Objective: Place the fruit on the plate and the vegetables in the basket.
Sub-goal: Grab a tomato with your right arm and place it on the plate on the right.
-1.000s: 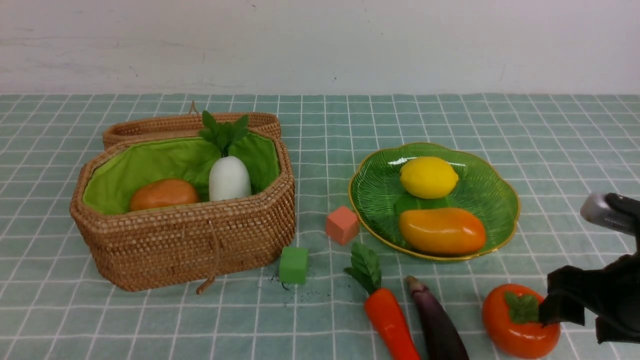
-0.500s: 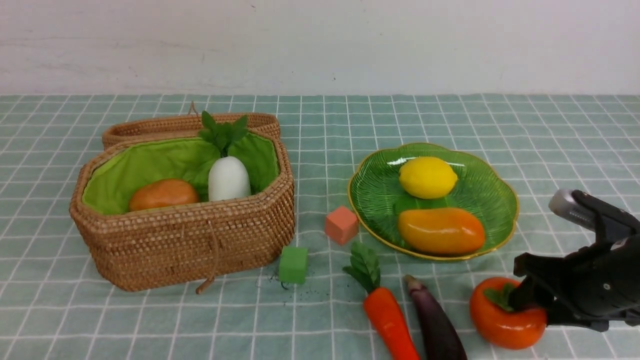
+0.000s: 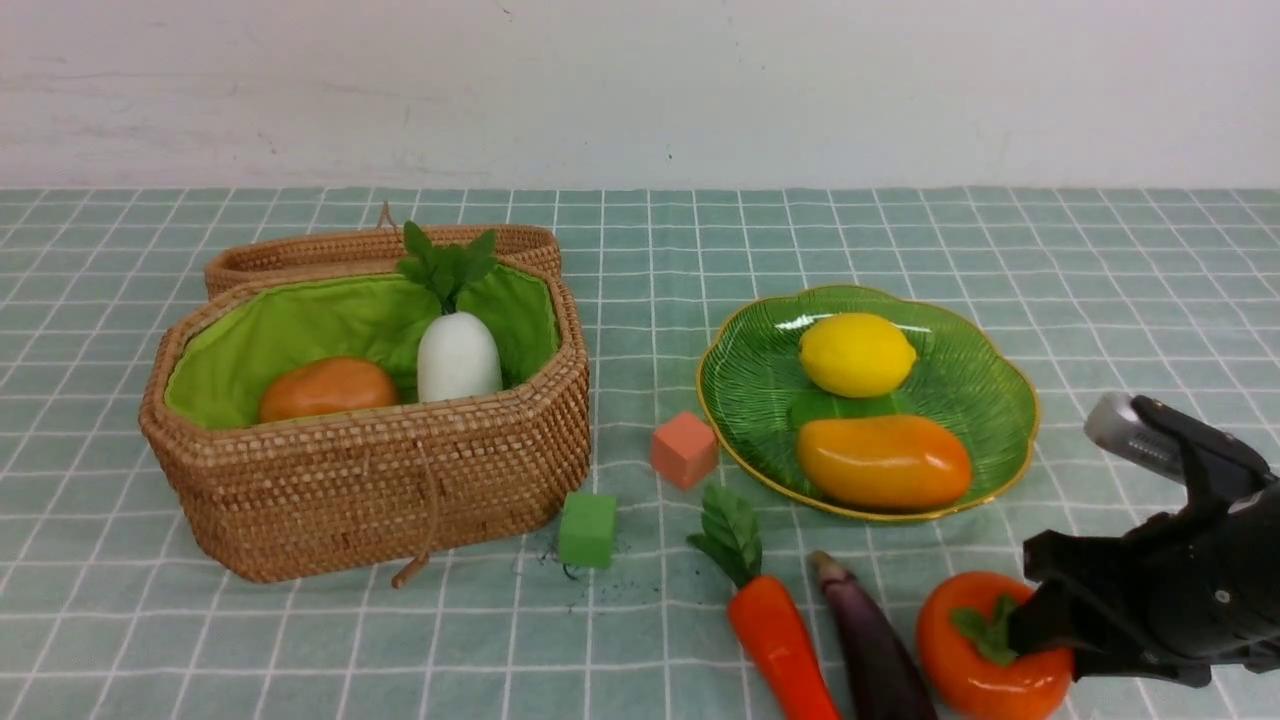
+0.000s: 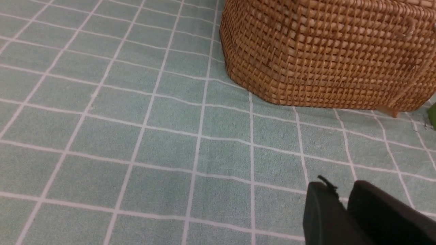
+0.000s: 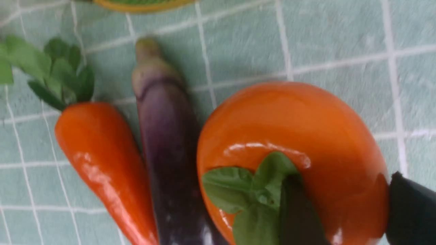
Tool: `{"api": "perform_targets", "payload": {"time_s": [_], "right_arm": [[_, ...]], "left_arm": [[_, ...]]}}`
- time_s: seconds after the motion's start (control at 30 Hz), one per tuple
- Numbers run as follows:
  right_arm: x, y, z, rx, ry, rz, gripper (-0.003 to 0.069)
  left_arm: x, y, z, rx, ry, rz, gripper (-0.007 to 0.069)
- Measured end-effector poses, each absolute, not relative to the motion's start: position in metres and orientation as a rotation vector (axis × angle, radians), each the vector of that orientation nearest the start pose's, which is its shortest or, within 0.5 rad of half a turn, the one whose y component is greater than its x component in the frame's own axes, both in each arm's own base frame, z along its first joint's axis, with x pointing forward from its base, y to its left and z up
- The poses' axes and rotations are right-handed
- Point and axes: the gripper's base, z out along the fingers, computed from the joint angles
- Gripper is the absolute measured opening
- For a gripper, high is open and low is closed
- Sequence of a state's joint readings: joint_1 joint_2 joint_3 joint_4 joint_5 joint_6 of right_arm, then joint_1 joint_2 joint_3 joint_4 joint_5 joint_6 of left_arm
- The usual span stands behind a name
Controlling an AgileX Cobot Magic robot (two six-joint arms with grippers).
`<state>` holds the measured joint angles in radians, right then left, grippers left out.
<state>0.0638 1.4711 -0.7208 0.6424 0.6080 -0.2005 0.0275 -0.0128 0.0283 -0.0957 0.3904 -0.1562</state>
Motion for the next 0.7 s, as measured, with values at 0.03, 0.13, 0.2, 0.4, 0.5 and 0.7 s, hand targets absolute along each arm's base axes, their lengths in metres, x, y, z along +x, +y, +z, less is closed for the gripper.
{"api": "perform_targets", "payload": {"time_s": [0.03, 0.13, 0.2, 0.4, 0.5, 0.7], "right_arm": [[0.251, 0.048, 0.193, 0.294, 2.751, 0.596, 0.0314], [0.250, 0.048, 0.193, 0.281, 2.761, 0.599, 0.0104], [0.249, 0.048, 0.193, 0.272, 2.770, 0.597, 0.0007], [0.249, 0.047, 0.193, 0.257, 2.775, 0.582, 0.0034], [0.248, 0.048, 0.193, 0.252, 2.786, 0.587, 0.0124], [0.251, 0.050, 0.205, 0.210, 2.788, 0.619, 0.0404]], "left_arm": [[0.052, -0.002, 0.169, -0.232, 1.878, -0.183, 0.0113], [0.052, -0.002, 0.169, -0.232, 1.878, -0.183, 0.0114], [0.052, -0.002, 0.169, -0.232, 1.878, -0.183, 0.0119], [0.052, -0.002, 0.169, -0.232, 1.878, -0.183, 0.0125], [0.052, -0.002, 0.169, -0.232, 1.878, -0.183, 0.0129], [0.052, -0.002, 0.169, -0.232, 1.878, -0.183, 0.0136]]}}
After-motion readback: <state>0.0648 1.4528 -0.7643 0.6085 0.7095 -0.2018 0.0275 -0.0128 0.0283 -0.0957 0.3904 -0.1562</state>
